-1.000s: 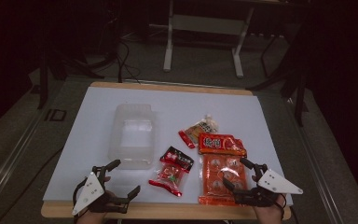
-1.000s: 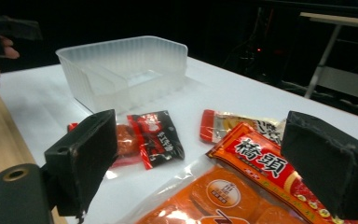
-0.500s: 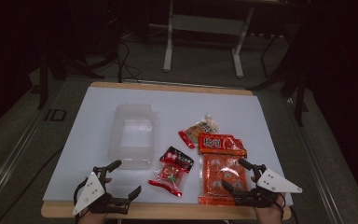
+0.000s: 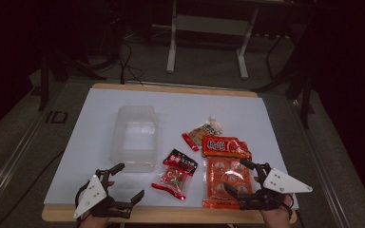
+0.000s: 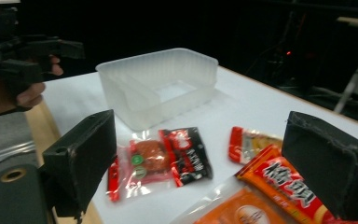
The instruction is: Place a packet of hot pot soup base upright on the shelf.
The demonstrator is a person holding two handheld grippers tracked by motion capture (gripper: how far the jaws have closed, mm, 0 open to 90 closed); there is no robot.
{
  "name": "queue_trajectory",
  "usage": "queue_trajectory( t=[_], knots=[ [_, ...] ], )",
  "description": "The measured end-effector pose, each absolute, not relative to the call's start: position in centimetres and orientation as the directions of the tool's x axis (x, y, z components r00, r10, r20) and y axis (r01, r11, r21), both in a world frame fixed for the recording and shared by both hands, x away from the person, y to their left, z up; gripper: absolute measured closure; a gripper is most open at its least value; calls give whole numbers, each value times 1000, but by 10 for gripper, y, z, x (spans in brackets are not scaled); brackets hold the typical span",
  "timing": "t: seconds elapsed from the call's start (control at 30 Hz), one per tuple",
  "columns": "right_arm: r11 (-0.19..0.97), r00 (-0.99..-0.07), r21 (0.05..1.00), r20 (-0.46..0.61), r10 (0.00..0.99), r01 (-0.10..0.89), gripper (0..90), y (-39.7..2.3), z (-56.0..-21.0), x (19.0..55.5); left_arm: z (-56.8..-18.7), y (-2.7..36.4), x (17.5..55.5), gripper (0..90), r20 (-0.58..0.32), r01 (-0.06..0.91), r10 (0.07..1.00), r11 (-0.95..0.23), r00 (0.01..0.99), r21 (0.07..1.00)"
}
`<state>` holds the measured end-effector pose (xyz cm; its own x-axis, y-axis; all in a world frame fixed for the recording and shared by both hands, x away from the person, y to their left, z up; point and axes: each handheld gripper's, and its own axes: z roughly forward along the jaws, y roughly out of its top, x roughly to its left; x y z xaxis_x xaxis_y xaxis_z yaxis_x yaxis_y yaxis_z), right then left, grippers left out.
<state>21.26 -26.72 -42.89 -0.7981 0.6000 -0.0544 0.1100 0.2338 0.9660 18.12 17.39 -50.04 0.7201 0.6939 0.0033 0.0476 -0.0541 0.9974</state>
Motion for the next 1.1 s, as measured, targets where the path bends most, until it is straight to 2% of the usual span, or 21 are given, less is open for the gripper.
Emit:
queue_trajectory(
  t=[0.4,0.77,1.1],
  knots=[
    [245,-767,968,-116,632,55,102,-277,-399,230,-501,171,181,0,14,46,682,-69,731,997],
    [279,-693,958,-158,704,65,103,-299,-384,271,-502,170,182,0,15,49,684,-74,729,996],
    [270,-674,947,-86,734,173,103,-311,-398,313,-503,171,183,0,15,53,684,-77,729,996]
  ],
)
